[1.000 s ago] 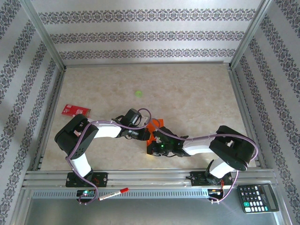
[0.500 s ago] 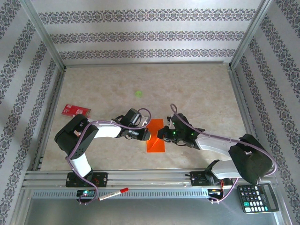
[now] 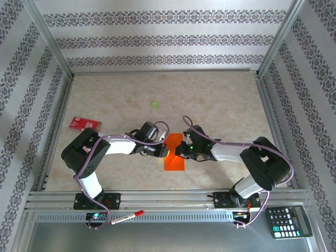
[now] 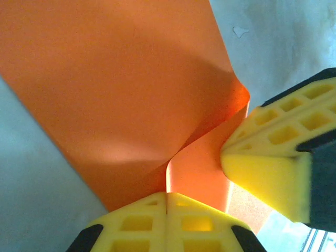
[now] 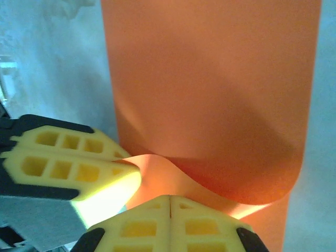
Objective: Fold a paper plane with a square sheet of paper (pick it up from the middle)
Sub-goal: Fold the triangle a second time at the center of the table.
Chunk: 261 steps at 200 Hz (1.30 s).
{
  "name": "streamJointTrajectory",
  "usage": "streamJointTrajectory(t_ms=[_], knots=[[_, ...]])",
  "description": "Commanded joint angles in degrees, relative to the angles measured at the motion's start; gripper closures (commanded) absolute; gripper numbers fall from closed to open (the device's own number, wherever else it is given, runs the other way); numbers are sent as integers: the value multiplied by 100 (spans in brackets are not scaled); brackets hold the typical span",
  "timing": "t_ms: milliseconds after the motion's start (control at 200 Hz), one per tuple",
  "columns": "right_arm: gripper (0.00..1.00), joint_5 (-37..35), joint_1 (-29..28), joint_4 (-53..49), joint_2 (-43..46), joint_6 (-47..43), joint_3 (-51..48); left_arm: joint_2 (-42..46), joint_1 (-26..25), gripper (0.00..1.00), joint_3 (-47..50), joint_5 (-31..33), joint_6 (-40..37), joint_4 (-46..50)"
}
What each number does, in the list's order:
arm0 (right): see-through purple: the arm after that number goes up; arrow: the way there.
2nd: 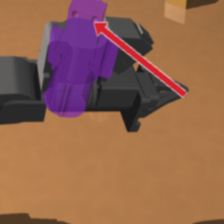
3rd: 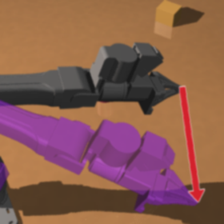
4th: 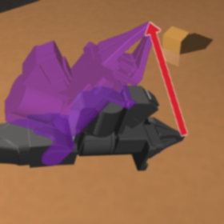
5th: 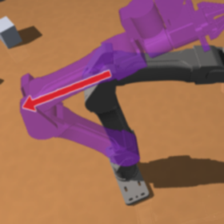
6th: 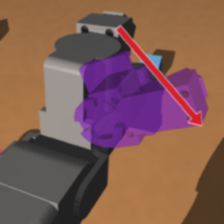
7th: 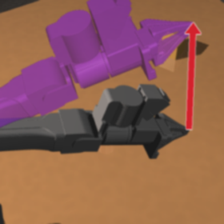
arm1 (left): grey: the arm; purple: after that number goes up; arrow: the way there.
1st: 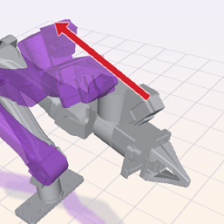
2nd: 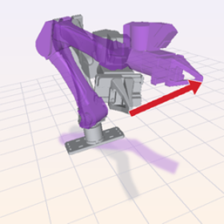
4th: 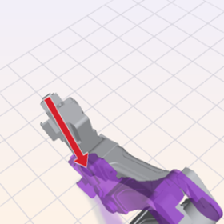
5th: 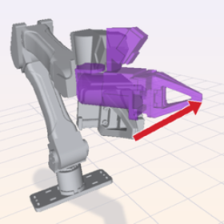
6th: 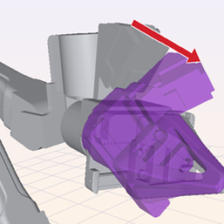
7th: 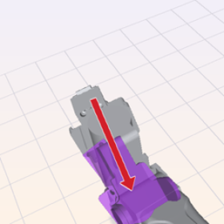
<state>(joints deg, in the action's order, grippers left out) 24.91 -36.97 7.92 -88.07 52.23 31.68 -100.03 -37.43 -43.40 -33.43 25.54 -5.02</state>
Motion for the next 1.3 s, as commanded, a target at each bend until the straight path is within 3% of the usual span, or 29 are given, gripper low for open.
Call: streamJointTrajectory(t_ms=[0,645,1069,1179,1299], knots=[[100,109,83,56,-156,-226,94,-359,50,100,288,995,-137,1046],[100,194,240,16,-426,-441,-196,-207,52,100,115,967,-87,1134],[100,208,221,42,-455,-456,-294,1048,22,71,-186,971,242,1655],[100,218,217,50,-492,-458,-277,1376,-136,72,-22,609,418,1503],[100,216,221,53,-527,-460,-268,1247,-412,82,-23,-28,505,1328]])
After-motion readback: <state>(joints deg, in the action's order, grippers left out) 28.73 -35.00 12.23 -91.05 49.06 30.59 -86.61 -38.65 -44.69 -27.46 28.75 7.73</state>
